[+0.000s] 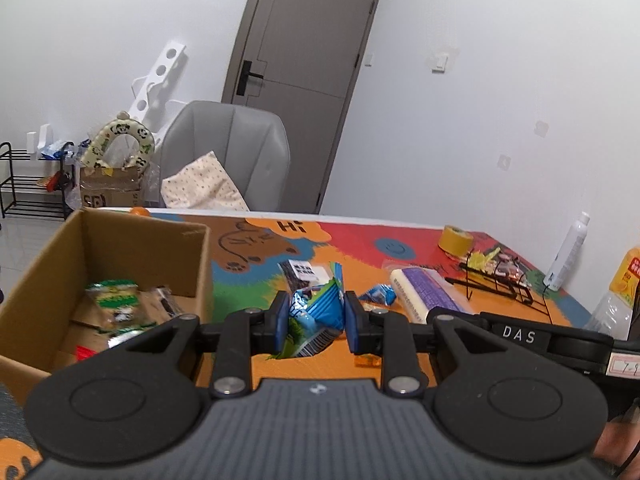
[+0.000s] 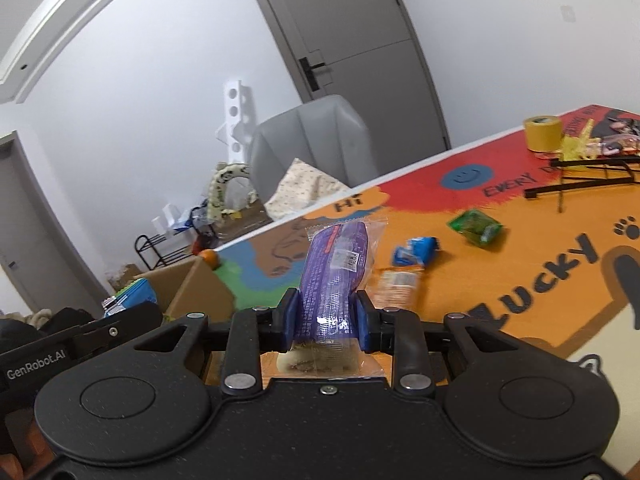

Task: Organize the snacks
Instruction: 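Carry both snacks over the cardboard box and open both grippers to drop them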

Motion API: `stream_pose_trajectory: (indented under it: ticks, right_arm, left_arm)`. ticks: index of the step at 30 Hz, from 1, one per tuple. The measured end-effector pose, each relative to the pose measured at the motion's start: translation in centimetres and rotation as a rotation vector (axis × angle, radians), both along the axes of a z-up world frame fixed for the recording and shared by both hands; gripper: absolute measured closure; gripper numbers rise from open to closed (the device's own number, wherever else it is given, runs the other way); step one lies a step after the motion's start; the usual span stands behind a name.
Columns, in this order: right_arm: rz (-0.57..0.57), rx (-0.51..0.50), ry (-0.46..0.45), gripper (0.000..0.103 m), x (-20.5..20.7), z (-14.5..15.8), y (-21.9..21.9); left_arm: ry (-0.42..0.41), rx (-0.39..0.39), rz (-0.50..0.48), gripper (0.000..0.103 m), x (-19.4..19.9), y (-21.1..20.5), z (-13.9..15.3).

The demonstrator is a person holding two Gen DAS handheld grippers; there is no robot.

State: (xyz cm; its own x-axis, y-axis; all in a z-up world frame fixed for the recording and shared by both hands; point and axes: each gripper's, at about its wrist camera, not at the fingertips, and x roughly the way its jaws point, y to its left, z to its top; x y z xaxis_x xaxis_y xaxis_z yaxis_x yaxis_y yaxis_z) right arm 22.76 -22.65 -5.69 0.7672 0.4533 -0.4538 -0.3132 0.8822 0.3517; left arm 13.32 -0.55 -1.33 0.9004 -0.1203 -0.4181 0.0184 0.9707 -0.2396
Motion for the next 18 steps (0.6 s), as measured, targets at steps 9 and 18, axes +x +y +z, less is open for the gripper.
stream_pose_trajectory:
  ticks: [9,18]
  right_arm:
    - [0.077,0.014,-0.030,0.076,-0.5,1.7,3.9]
    - [0.148,0.013,-0.041,0.076,-0.7,2.7,7.9]
  left_arm:
    - [-0.031,-0.013,0.064,0.076,-1.4,3.5,0.9]
    - [-0.036,-0.038,0.145,0.076,-2.1,7.2,0.7]
